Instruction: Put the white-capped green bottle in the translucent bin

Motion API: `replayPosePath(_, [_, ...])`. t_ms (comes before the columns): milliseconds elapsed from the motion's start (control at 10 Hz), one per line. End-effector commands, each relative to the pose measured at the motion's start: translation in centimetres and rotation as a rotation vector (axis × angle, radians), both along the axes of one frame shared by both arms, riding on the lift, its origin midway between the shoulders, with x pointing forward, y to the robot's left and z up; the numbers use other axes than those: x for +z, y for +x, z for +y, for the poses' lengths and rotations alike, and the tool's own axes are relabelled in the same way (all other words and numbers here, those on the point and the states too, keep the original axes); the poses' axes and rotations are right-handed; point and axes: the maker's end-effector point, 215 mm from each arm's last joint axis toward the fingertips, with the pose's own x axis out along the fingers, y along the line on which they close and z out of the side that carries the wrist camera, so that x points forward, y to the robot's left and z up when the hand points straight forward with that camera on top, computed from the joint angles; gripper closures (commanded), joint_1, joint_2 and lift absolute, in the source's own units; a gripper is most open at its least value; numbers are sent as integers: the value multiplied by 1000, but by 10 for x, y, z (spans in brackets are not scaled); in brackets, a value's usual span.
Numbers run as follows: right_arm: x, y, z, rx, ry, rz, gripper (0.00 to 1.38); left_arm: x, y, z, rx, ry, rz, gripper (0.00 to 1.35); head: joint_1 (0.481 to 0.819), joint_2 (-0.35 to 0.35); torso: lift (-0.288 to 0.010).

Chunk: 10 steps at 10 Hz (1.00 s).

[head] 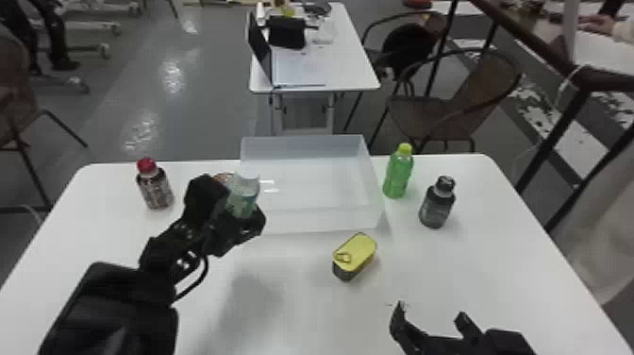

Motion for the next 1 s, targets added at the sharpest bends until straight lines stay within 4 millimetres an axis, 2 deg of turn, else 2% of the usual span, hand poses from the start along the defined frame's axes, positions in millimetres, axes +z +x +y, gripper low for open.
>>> replayPosePath(0, [1,8,8,27,12,-9,111,24,22,-29,-101,140,-10,828,695,-58,-56])
replayPosePath(200, [-3,11,13,41,17,-1,111,42,39,-62,-217,319,-23,828,695,-96,-56])
replayPosePath(300, [-3,14,15,50,16,1,111,44,49,-80,-284,403,-28,826,695,-113,-56])
replayPosePath(500, [-4,18,19,62,21,-1,111,14,70,-113,-418,590,-3,826,695,-137,-56])
replayPosePath(700, [-7,29,33,104,31,0,113,-13,90,-103,-451,756,-1,826,695,-154,-56])
replayPosePath(900, [-10,27,36,104,40,7,113,3,106,-100,-446,868,-62,822,695,-133,-56])
